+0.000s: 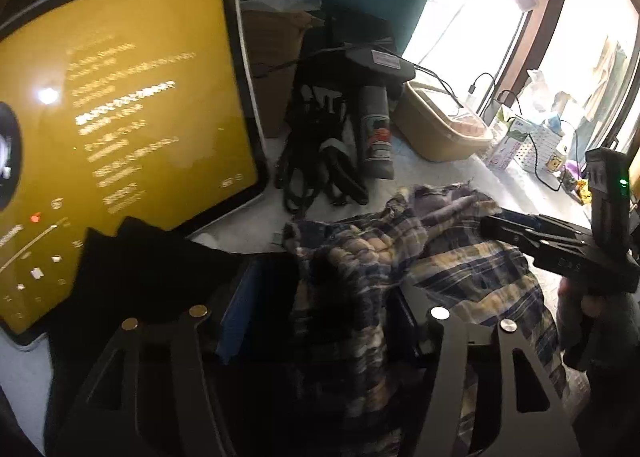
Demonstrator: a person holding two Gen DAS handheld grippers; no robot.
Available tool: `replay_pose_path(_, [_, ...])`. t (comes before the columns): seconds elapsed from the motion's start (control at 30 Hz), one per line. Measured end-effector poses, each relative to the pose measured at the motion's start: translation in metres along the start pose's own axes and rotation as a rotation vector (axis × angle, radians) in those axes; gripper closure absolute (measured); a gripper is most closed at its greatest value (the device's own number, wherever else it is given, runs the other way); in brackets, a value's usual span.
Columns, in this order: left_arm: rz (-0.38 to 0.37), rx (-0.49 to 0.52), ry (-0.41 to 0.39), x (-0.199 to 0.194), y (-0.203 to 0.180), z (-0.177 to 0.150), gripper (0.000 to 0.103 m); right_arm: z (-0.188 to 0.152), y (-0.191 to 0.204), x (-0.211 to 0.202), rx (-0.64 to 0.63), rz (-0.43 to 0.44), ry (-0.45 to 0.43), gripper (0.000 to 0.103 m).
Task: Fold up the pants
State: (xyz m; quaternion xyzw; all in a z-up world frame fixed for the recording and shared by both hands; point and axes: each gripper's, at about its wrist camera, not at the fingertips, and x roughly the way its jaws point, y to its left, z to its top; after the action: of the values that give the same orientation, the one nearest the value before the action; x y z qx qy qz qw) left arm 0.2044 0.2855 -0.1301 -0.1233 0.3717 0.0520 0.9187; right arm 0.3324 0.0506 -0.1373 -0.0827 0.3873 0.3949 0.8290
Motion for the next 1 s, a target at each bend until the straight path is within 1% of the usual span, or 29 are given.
replay_pose_path(0.07, [0.025,-0.007,-0.012,-0.006,0.003,-0.001,0.037,0.001,-0.009,0.001,0.015,-0.006,-0.001,0.045])
replay_pose_path(0.17, [0.027,-0.035,-0.034,-0.020,0.006,0.000,0.037,0.004,-0.012,-0.007,0.003,-0.026,-0.018,0.045])
replay_pose_path(0.23, [0.046,-0.028,-0.085,-0.034,0.004,0.000,0.037,0.005,-0.014,-0.016,-0.003,-0.040,-0.032,0.045])
replay_pose_path(0.3, [0.086,0.002,-0.143,-0.045,-0.005,-0.001,0.037,0.005,-0.015,-0.026,-0.007,-0.052,-0.050,0.045])
replay_pose_path(0.33, [0.088,0.022,-0.172,-0.051,-0.011,-0.002,0.037,0.005,-0.015,-0.032,-0.009,-0.054,-0.063,0.045])
replay_pose_path(0.43, [0.062,0.097,-0.237,-0.067,-0.033,-0.003,0.037,0.000,-0.011,-0.053,-0.038,-0.053,-0.090,0.045])
replay_pose_path(0.53, [0.070,0.144,-0.296,-0.081,-0.051,-0.001,0.037,-0.009,0.002,-0.071,-0.108,-0.037,-0.105,0.045])
replay_pose_path(0.57, [0.058,0.146,-0.314,-0.086,-0.055,0.000,0.037,-0.012,0.008,-0.074,-0.131,-0.027,-0.105,0.045])
replay_pose_path(0.63, [-0.002,0.149,-0.328,-0.092,-0.061,0.002,0.037,-0.021,0.019,-0.082,-0.179,-0.002,-0.095,0.045])
replay_pose_path(0.7, [-0.085,0.176,-0.301,-0.087,-0.069,0.002,0.037,-0.027,0.028,-0.082,-0.208,0.017,-0.086,0.045])
replay_pose_path(0.77, [-0.117,0.198,-0.254,-0.079,-0.073,0.000,0.037,-0.034,0.035,-0.080,-0.223,0.039,-0.066,0.046])
replay_pose_path(0.8, [-0.135,0.209,-0.216,-0.072,-0.076,-0.001,0.037,-0.038,0.038,-0.079,-0.228,0.046,-0.057,0.046])
replay_pose_path(0.83, [-0.157,0.216,-0.160,-0.062,-0.076,-0.002,0.037,-0.042,0.041,-0.077,-0.236,0.054,-0.043,0.046])
replay_pose_path(0.87, [-0.156,0.213,-0.123,-0.053,-0.075,-0.004,0.037,-0.045,0.042,-0.076,-0.240,0.058,-0.033,0.046])
replay_pose_path(0.93, [-0.123,0.187,-0.054,-0.034,-0.066,-0.006,0.037,-0.052,0.044,-0.071,-0.242,0.066,-0.010,0.046])
replay_pose_path(1.0, [-0.092,0.150,-0.013,-0.019,-0.052,-0.008,0.037,-0.058,0.044,-0.067,-0.239,0.067,0.016,0.047])
